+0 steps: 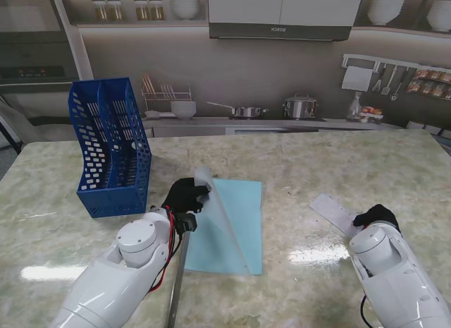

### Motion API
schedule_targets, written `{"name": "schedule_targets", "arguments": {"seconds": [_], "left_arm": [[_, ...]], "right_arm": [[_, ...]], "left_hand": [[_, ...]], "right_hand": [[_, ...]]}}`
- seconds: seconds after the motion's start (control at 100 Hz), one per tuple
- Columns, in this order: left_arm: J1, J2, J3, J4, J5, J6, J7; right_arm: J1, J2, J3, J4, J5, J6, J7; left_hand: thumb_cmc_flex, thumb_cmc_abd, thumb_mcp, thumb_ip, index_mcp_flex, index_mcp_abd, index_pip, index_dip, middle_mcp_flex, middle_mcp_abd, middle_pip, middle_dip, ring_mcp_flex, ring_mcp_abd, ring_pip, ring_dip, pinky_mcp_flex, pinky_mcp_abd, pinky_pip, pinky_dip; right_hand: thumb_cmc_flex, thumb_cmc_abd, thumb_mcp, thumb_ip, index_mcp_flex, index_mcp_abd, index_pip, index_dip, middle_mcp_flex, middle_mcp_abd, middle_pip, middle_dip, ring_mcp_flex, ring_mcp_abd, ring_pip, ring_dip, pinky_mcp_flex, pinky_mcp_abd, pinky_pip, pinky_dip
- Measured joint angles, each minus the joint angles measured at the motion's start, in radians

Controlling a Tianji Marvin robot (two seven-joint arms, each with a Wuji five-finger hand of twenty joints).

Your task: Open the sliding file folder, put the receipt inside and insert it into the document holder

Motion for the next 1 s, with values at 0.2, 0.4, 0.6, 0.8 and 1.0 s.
{"name": "schedule_targets", "arguments": {"seconds": [0.2, 0.4, 0.6, 0.8, 1.0], "left_arm": [[0.000, -0.001, -0.001, 0.000, -0.002, 0.000, 0.003], [0.001, -0.001, -0.001, 0.000, -0.006, 0.000, 0.008], [0.001, -0.002, -0.002, -0.001, -0.007, 0.000, 0.010], [0.001, -0.002, -0.002, -0.001, -0.010, 0.001, 0.012], [0.001, -0.002, -0.002, -0.001, -0.011, 0.003, 0.013]], "right_arm": [[-0.005, 0.000, 0.003, -0.001, 0.010, -0.009, 0.009], [-0.005, 0.002, 0.003, -0.002, 0.012, -0.017, 0.025], [-0.004, -0.002, 0.007, 0.003, 0.019, -0.035, 0.000], [-0.014, -0.010, 0.024, -0.016, 0.018, -0.055, -0.039], [-0.036, -0.012, 0.046, -0.074, 0.014, -0.065, -0.047]], "left_hand": [[0.000, 0.000, 0.001, 0.000, 0.000, 0.000, 0.000, 0.000, 0.000, 0.000, 0.000, 0.000, 0.000, 0.000, 0.000, 0.000, 0.000, 0.000, 0.000, 0.000], [-0.009, 0.000, 0.003, 0.001, 0.000, 0.000, 0.000, 0.000, 0.000, 0.000, 0.000, 0.000, 0.000, 0.000, 0.000, 0.000, 0.001, 0.000, 0.000, 0.000], [-0.009, 0.000, 0.003, 0.020, 0.000, 0.000, 0.000, 0.000, 0.000, 0.000, 0.000, 0.000, 0.001, 0.000, 0.000, -0.001, 0.001, 0.000, 0.000, -0.001], [-0.009, 0.000, 0.004, 0.020, 0.000, 0.000, 0.000, 0.000, 0.000, 0.000, 0.000, 0.000, 0.001, 0.000, 0.000, -0.001, 0.001, 0.000, 0.000, -0.001], [-0.009, 0.000, 0.004, 0.020, 0.000, 0.000, 0.000, 0.000, 0.000, 0.000, 0.000, 0.000, 0.001, 0.000, 0.000, -0.001, 0.001, 0.000, 0.000, -0.001]], "right_hand": [[0.040, 0.121, -0.056, 0.012, -0.001, -0.007, -0.002, 0.171, 0.010, -0.011, 0.005, 0.002, 0.001, -0.008, 0.001, 0.024, 0.016, -0.012, 0.009, -0.024], [0.026, 0.105, 0.009, 0.039, -0.006, -0.004, -0.003, 0.273, 0.014, -0.012, 0.027, -0.019, 0.009, -0.009, 0.011, 0.025, 0.032, -0.012, 0.014, -0.024], [0.012, 0.081, 0.057, 0.067, 0.000, 0.003, -0.003, 0.335, 0.020, -0.012, 0.040, -0.058, 0.012, -0.009, 0.012, 0.036, 0.058, -0.012, 0.017, -0.026], [-0.020, 0.080, 0.103, 0.089, 0.010, 0.007, -0.003, 0.396, 0.031, -0.012, 0.055, -0.091, 0.021, -0.009, 0.013, 0.060, 0.100, -0.012, 0.028, -0.049], [-0.021, 0.080, 0.104, 0.097, 0.010, 0.009, -0.003, 0.410, 0.031, -0.012, 0.056, -0.094, 0.021, -0.009, 0.013, 0.061, 0.105, -0.011, 0.030, -0.051]]}}
